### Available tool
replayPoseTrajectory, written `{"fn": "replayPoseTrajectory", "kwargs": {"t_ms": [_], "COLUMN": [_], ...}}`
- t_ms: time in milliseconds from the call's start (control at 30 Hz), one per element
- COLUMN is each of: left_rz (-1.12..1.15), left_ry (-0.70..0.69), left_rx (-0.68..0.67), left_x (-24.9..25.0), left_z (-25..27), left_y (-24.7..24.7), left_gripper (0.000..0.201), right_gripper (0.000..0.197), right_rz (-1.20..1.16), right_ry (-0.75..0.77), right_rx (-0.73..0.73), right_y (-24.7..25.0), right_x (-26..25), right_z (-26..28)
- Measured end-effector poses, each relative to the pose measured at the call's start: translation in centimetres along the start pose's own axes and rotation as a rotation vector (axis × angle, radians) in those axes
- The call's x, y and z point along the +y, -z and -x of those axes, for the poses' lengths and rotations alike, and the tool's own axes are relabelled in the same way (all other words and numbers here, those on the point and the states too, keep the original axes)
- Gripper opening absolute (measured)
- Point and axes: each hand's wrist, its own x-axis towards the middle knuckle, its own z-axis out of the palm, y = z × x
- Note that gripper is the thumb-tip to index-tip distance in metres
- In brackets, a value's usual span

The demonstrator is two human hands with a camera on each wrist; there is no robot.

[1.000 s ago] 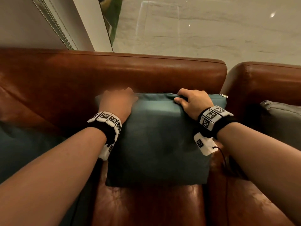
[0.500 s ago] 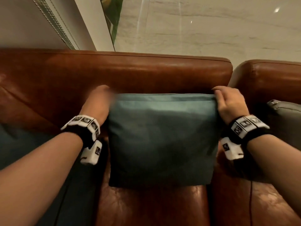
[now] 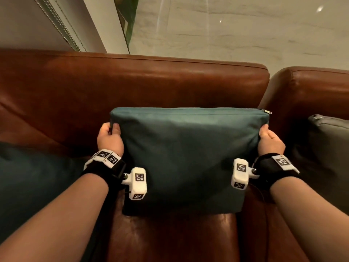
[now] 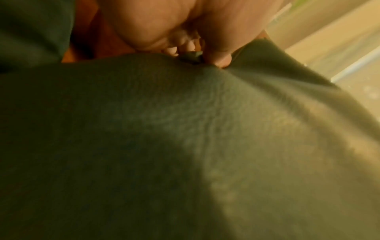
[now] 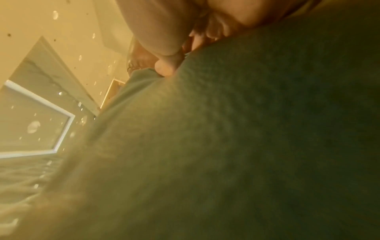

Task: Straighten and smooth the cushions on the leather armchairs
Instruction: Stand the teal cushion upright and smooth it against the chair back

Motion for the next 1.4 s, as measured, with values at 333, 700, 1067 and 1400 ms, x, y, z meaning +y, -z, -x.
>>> {"fn": "replayPoseTrajectory", "kwargs": {"t_ms": [333,700,1067,1400], "left_rz": [0.092,0.186,0.116,-0.104], "left_ry": [0.223,0.483,0.360,0.398], "left_rx": [-0.032,-0.013,0.121,-0.002], "left_x": [-3.3,-8.5,-8.5,-16.7], "left_z": [2.4,4.7,6.4,10.5], "left_y": [-0.4,0.1,-1.5,-0.7], "left_gripper": [0.042,0.077,0.049,0.035], "right_gripper": [0.055,0.081,0.051,0.038], "right_rz": [0.116,0.092,0.116,0.296], "right_ry": [-0.036,-0.195,-0.069,-0.109], "right_rx": [-0.107,-0.184,-0.004,-0.095], "right_y": [0.2,1.0,-0.1,0.9], "right_x": [5.5,8.8,10.2,15.8], "right_z": [1.0,1.5,2.2,4.4]}}
